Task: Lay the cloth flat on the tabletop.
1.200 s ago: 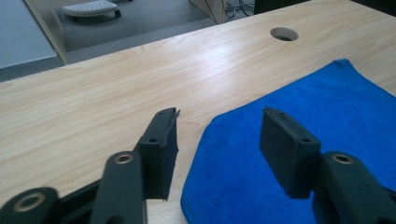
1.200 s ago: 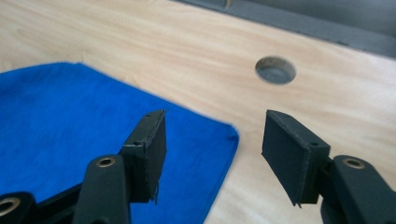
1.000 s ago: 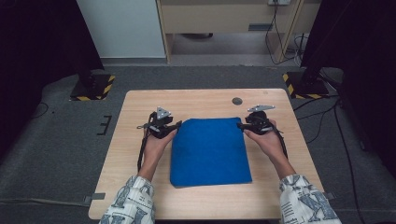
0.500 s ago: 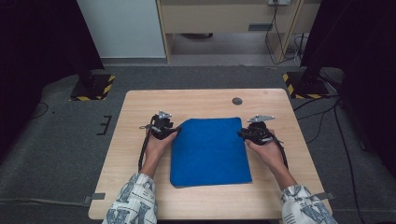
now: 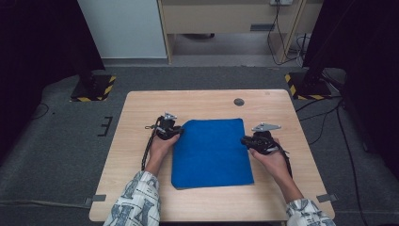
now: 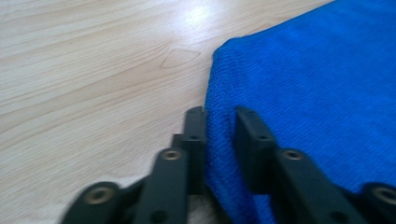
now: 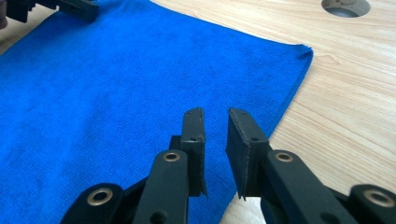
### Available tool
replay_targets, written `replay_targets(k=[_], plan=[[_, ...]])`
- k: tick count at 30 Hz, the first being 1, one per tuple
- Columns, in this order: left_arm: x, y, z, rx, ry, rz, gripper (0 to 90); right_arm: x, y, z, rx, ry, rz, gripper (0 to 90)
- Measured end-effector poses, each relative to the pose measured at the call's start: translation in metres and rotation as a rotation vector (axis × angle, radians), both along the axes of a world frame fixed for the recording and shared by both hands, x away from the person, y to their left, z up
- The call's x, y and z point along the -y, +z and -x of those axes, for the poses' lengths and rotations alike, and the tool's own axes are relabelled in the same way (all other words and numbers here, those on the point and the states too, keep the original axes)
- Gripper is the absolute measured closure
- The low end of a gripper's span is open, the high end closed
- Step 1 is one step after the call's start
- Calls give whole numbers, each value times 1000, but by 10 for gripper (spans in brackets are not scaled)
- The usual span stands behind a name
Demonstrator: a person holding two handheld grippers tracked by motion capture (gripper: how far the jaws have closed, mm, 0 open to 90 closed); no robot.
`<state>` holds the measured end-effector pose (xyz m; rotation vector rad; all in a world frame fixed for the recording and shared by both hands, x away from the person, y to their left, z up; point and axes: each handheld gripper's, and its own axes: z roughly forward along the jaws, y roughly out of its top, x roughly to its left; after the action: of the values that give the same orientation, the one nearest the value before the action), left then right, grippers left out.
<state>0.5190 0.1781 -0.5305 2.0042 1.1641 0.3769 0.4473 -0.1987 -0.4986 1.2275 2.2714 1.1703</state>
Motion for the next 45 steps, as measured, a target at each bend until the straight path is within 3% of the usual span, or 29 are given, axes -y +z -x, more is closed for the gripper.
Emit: replay_targets(k=[2,4,8,11,15,17,20,22,25,27,32,34,40,45], plan=[[3,1,1,8,-16,5,847,3,1,3,7,0,-1,769],[7,3,5,27,-14,6,858,4,2,5,7,-6,-1,769],[18,13,20,121,-35,-76,857,8,0,8,12,-13,-2,769],[26,22,32,168,-45,-73,855,10,-3,9,6,-20,-2,768],[43,25,51,194,-110,-99,854,11,-4,14,13,-15,1,766],[53,21,62,183,-138,-111,848,10,-4,16,17,-11,8,761],[68,15,77,177,-180,-127,806,9,-4,20,18,-12,0,751],[76,13,83,168,-198,-131,700,9,-3,21,20,-5,4,739],[81,15,91,188,-220,-125,603,7,-3,25,23,-4,7,729],[80,20,95,199,-221,-96,565,8,-3,26,24,-7,4,725],[71,38,93,247,-197,-26,606,10,-2,27,25,-19,-2,721],[66,41,86,237,-178,-8,646,10,-3,28,27,-25,-2,721],[64,30,67,196,-147,-16,709,11,-7,28,15,-29,14,721],[66,14,58,153,-138,-61,730,11,-7,29,18,-32,8,721]])
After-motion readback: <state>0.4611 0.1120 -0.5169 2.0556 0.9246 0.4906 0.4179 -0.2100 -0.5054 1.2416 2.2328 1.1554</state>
